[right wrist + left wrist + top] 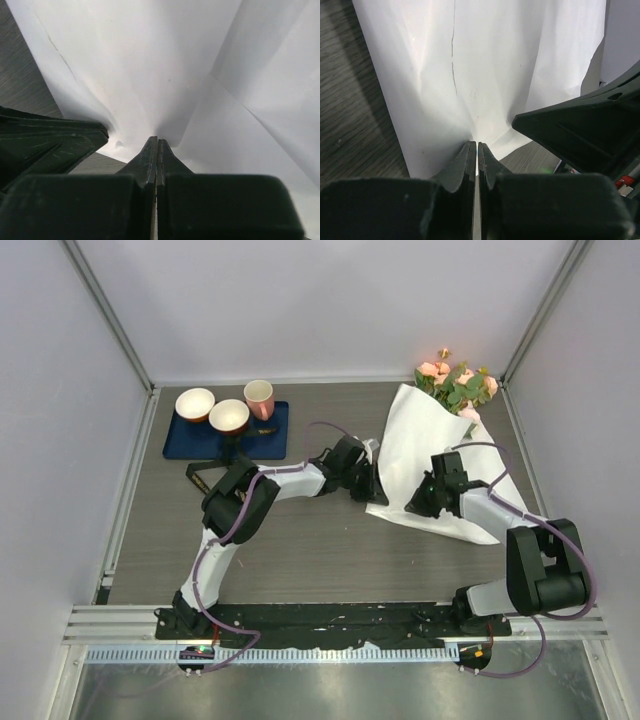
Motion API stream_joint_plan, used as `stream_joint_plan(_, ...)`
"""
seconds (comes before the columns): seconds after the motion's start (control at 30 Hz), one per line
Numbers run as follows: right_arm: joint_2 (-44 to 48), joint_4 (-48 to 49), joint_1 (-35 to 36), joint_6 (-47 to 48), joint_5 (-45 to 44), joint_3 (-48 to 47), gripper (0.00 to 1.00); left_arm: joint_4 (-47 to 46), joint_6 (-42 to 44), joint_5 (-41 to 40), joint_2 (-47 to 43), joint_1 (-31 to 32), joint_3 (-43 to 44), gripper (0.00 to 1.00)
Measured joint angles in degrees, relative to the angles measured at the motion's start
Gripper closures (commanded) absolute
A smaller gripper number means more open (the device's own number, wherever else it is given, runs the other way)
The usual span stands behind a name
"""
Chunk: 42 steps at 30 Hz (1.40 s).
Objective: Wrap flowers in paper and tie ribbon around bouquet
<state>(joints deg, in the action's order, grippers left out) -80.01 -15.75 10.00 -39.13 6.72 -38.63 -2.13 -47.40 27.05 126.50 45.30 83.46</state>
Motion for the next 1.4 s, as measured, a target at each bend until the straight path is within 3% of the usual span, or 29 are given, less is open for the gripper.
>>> stream_joint_plan(0.3,0.3,-1.1,-2.0,0.0,-0.9,1.9,0.99,-0.1,0.0,0.1,1.0,2.5,3.6,0.79)
stream_joint_plan(0.53,1.0,-2.2,-3.0,-0.4,-1.3,2.7,0.98,0.0,-0.7,0.5,5.7,4.4,9.2,0.93)
stream_joint_plan(0.73,6.2,-7.8,-3.1,-2.8,-3.4,2.2,0.82,0.1,-4.9,2.9,9.0,4.1,10.6,0.99)
stream_joint_plan(0.83,13.1,-12.0,-3.6,-5.4,-5.4,2.2,0.63,0.8,-5.7,3.3,9.3,4.1,11.1,1.00)
stream_joint_plan(0.87,15.4,-13.1,-4.0,-6.2,-5.9,2.2,0.52,0.9,-6.0,3.2,9.3,4.1,11.1,1.00)
stream_joint_plan(0.97,24.3,-15.8,-6.4,-9.5,-7.1,4.0,0.36,0.9,-6.4,3.1,9.3,4.1,10.9,1.00)
stream_joint_plan(1.1,37.9,-18.7,-8.0,-16.2,-9.0,10.6,0.32,0.3,-7.4,3.2,9.3,4.0,10.5,1.00)
stream_joint_plan(1.4,58.2,-20.8,-8.0,-27.3,-15.9,24.5,0.31,0.7,-8.0,3.0,9.3,4.0,10.5,1.00)
